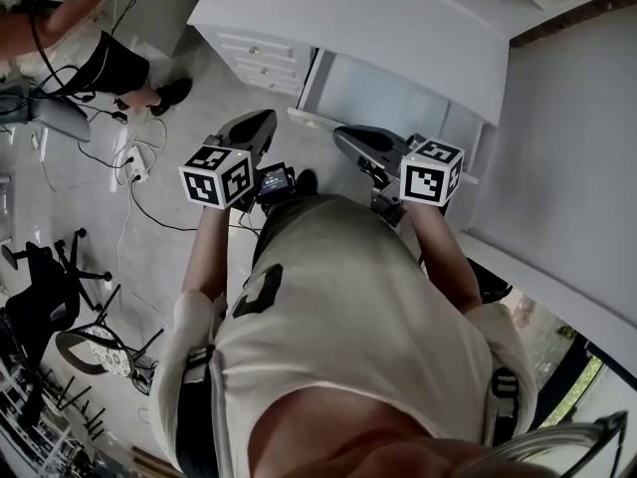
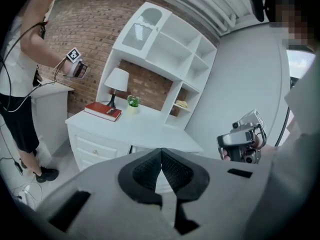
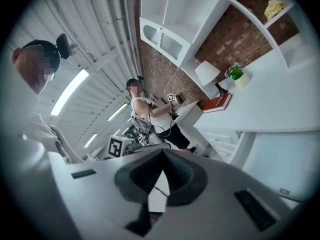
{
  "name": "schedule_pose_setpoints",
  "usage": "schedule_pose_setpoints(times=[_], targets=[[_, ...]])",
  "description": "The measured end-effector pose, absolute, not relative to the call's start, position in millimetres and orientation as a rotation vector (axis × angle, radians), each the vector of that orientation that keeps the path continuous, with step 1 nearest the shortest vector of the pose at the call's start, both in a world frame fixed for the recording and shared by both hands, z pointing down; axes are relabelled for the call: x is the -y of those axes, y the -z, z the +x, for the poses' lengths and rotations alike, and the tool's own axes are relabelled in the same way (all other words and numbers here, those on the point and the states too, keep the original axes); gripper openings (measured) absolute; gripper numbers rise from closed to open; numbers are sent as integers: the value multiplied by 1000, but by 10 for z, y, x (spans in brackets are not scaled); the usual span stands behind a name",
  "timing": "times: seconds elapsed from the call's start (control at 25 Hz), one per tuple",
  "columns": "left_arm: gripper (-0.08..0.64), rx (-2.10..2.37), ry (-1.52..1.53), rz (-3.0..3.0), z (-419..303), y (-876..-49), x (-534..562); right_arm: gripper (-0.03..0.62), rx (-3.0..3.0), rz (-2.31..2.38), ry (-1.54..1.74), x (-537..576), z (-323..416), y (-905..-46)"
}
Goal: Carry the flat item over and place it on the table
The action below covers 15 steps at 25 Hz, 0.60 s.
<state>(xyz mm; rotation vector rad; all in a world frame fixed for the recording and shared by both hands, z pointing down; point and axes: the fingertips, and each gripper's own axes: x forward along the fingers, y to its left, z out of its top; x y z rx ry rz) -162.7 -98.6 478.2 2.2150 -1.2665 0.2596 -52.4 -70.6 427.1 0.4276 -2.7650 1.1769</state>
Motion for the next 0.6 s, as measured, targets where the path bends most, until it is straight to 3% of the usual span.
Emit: schedule_pose_setpoints(times=[0.4,0.6], targets=[[20,1220,-230,2256,-1159,-4588,830,11,2786,402,-1211,342,-180,-4262],[20,1266,-232,2303,-1020,-4478,594,11,2878,454,-1057,263,-96,-4195]])
